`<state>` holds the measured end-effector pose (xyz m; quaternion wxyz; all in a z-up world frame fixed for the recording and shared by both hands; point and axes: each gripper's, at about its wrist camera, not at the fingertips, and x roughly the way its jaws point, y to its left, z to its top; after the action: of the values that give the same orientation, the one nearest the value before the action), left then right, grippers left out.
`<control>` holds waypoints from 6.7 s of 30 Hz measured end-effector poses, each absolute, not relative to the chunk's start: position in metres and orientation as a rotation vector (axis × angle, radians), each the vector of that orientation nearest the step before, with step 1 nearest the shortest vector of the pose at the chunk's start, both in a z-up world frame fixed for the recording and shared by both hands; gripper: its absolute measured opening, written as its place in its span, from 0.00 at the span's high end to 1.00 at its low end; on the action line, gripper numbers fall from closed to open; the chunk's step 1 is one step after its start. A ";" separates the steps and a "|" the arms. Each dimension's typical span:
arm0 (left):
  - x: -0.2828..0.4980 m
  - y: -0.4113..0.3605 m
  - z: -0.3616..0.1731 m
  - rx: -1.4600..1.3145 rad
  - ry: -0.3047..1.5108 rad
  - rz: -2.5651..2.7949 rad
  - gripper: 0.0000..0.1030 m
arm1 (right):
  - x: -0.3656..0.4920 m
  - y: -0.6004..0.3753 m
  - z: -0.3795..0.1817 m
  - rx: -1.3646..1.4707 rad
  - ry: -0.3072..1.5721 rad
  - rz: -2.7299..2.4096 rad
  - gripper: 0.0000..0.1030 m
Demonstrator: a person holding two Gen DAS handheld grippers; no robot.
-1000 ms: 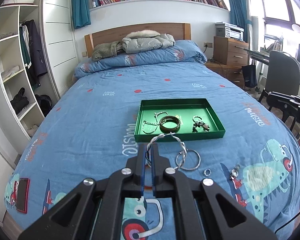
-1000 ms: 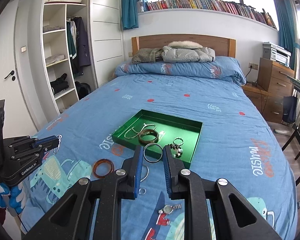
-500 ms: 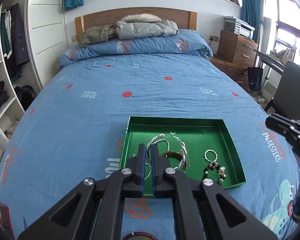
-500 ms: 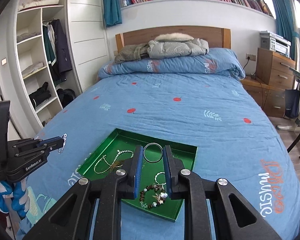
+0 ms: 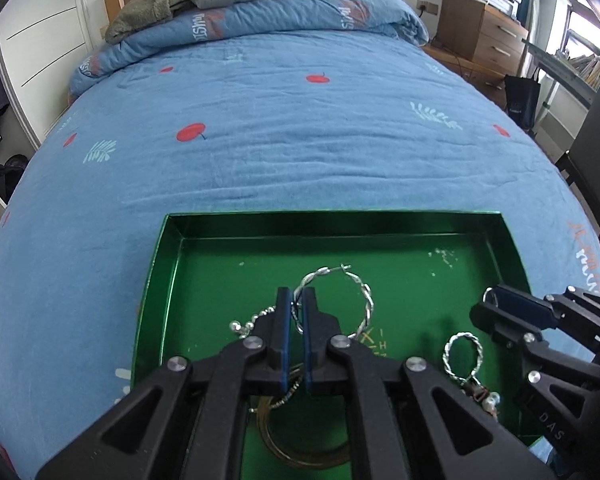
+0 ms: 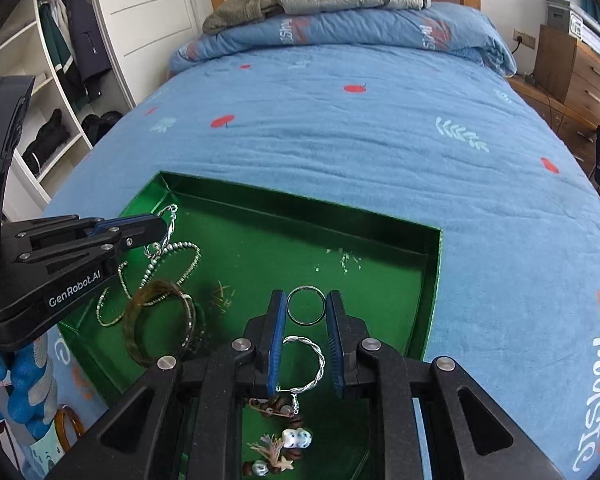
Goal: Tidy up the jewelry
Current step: 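Open the left gripper to drop the hoop while the right drops the ring into the tray, then withdraw both open grippers from the tray toward the remaining jewelry, then grasp the silver wristwatch with the right gripper while the left grasps a small silver ring, then carry the watch and small ring with both grippers over the green tray, then open both grippers to release the watch and ring into the tray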
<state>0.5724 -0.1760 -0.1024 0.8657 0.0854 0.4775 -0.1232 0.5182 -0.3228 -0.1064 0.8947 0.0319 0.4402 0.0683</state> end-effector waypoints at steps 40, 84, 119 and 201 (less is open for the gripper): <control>0.412 -0.048 0.032 0.129 0.831 -0.180 0.83 | 0.331 -0.347 0.019 0.052 0.711 0.109 0.63; 0.131 0.060 0.006 0.056 0.812 -0.189 0.83 | 0.062 -0.337 0.006 0.173 0.595 0.105 0.63; 0.226 -0.088 -0.132 0.102 1.035 -0.528 0.83 | 0.223 -0.338 -0.168 0.301 0.921 0.223 0.64; 0.477 -0.199 -0.123 0.075 1.007 -0.468 0.83 | 0.460 -0.344 -0.108 0.297 0.848 0.117 0.92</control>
<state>0.4771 -0.1988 -0.1231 0.8491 0.0356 0.4779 -0.2220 0.4596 -0.3440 -0.1080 0.8992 0.1432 0.4096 0.0567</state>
